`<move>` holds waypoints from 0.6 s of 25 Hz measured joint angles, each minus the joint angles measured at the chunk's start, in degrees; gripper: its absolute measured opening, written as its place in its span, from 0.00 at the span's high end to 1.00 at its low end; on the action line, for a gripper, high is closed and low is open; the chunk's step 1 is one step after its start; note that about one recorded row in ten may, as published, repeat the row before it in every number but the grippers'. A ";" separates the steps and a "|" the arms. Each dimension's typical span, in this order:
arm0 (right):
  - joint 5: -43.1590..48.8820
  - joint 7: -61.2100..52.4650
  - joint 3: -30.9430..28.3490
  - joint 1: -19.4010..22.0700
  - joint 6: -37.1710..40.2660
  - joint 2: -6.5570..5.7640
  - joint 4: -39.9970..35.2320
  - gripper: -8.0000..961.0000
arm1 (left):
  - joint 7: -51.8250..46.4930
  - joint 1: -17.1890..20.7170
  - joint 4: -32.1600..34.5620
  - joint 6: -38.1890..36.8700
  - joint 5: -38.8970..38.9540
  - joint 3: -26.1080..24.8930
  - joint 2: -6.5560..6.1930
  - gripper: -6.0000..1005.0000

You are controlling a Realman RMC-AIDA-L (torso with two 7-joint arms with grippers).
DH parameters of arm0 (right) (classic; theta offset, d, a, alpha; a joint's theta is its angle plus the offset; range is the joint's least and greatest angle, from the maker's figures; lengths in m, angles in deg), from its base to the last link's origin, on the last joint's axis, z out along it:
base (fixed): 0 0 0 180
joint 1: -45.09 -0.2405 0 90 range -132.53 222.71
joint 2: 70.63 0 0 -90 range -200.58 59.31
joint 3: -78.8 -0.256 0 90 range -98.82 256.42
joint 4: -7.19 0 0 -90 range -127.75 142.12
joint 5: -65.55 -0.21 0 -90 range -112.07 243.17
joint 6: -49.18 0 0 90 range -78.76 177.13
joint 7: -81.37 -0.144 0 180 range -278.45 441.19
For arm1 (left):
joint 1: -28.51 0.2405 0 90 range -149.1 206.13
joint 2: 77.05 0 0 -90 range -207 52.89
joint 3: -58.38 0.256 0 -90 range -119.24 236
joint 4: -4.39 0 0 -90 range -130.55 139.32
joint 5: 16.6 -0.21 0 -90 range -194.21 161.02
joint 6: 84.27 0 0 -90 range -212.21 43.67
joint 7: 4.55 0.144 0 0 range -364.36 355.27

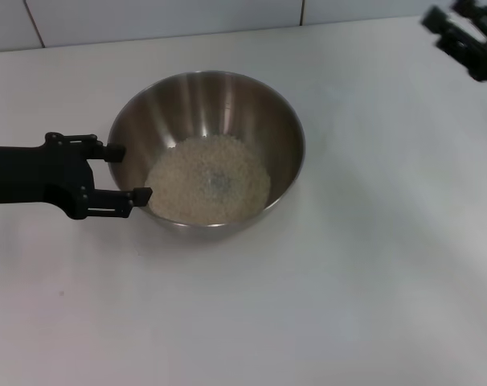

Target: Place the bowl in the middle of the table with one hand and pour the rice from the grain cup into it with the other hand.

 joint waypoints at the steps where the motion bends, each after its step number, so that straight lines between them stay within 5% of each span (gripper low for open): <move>1: 0.94 -3.68 2.90 -2.32 1.04 0.62 -5.02 0.15 | 0.00 0.00 0.00 0.00 0.00 0.00 0.00 0.20; 5: 1.55 -18.70 21.91 -8.55 2.58 5.59 -27.76 0.14 | -0.15 -0.45 -0.11 -0.02 0.02 0.01 -0.02 0.20; 8: 1.12 -28.44 36.35 -9.30 2.11 8.57 -40.30 0.14 | -0.17 -0.71 -0.11 0.10 0.01 0.00 -0.04 0.20; 15: 1.19 -43.51 62.16 -8.85 1.33 9.01 -51.09 0.14 | -0.18 -0.83 -0.11 0.22 0.02 0.00 0.01 0.20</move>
